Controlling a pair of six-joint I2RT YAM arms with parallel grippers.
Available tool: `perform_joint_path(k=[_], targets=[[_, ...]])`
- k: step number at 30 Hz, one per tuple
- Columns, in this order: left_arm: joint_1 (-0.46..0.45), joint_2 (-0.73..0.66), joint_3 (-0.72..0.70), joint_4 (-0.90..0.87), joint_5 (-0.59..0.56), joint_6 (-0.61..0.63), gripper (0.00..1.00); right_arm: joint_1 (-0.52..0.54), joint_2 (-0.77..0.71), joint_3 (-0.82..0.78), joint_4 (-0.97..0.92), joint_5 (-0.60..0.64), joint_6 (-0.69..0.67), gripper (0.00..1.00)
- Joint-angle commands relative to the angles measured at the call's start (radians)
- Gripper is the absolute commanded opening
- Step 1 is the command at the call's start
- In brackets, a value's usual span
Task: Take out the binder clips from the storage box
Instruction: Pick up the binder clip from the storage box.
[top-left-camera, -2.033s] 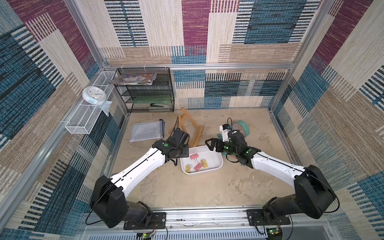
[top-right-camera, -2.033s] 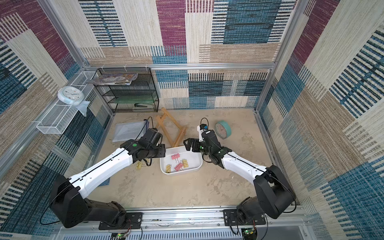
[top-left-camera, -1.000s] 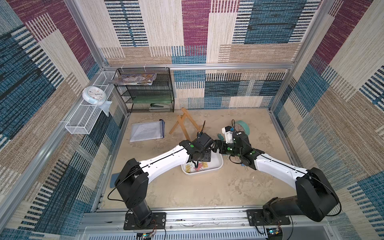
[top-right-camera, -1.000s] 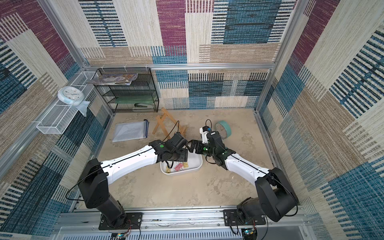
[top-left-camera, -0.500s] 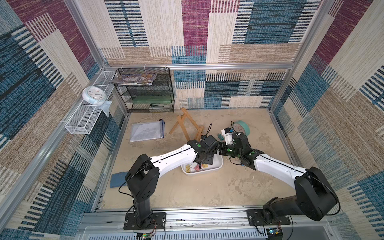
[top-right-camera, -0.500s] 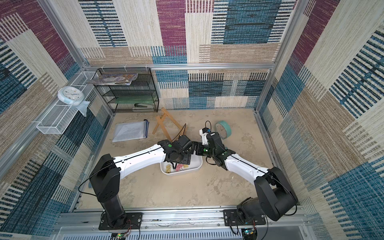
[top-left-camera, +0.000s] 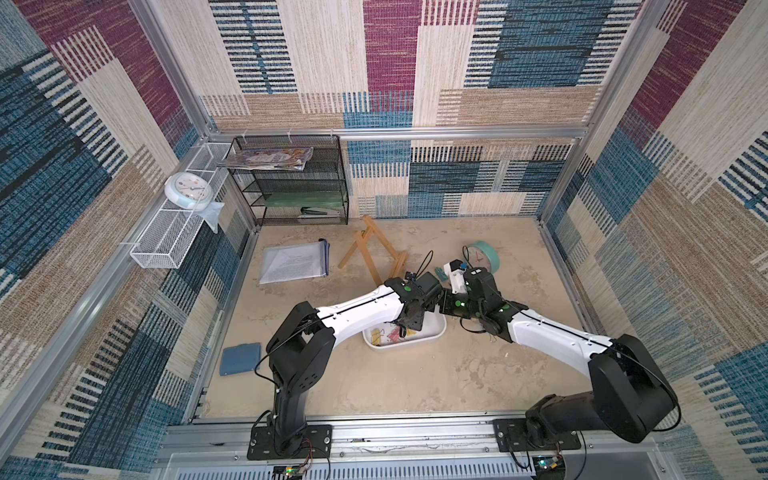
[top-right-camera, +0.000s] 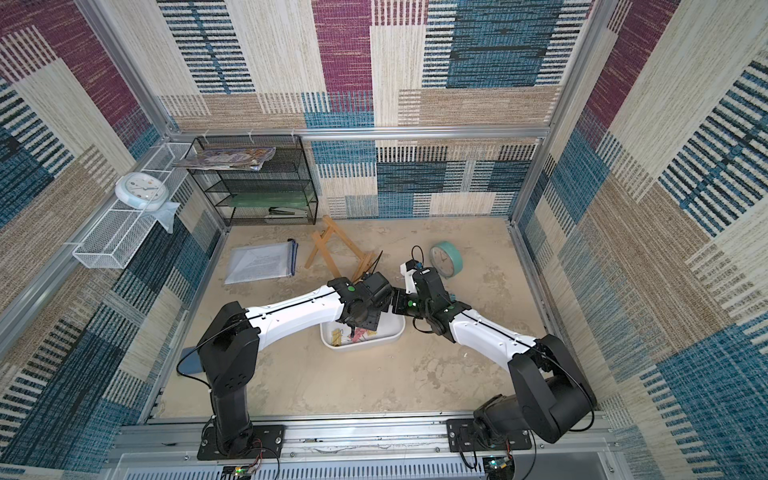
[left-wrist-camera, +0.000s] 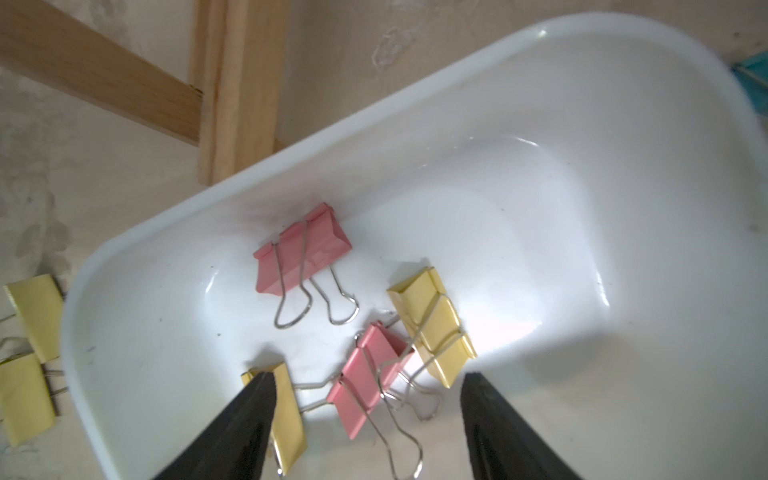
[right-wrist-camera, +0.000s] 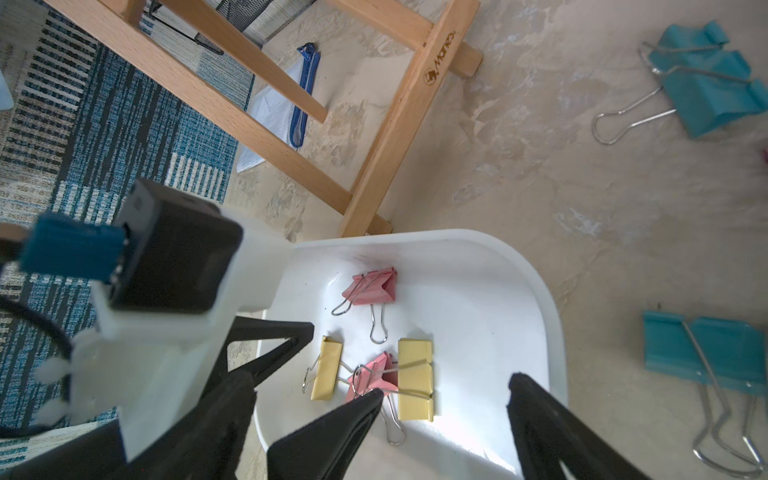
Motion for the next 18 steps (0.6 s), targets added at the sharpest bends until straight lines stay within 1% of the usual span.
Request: perform_joint_path(k=[1, 5, 7, 8, 13, 18], targets=[[0.01, 0.015, 0.011, -0.022, -0.091, 0.03, 0.74, 0.002, -0.001, 0.001, -0.022, -0.004, -0.008, 0.99], [0.031, 0.02, 0.014, -0.018, -0.1, 0.069, 0.64, 0.003, 0.006, 0.005, -0.022, -0.003, -0.003, 0.99], [0.043, 0.03, 0.013, -0.016, -0.085, 0.088, 0.6, 0.002, 0.008, 0.005, -0.023, -0.002, 0.0, 0.99], [0.049, 0.036, 0.013, -0.017, -0.081, 0.093, 0.55, 0.002, 0.008, 0.005, -0.023, -0.002, 0.002, 0.99], [0.069, 0.065, 0.019, -0.001, -0.027, 0.124, 0.38, 0.002, 0.006, -0.002, -0.033, 0.008, 0.007, 0.99], [0.075, 0.094, 0.026, 0.0, -0.037, 0.131, 0.31, 0.003, 0.002, -0.005, -0.045, 0.013, 0.009, 0.99]])
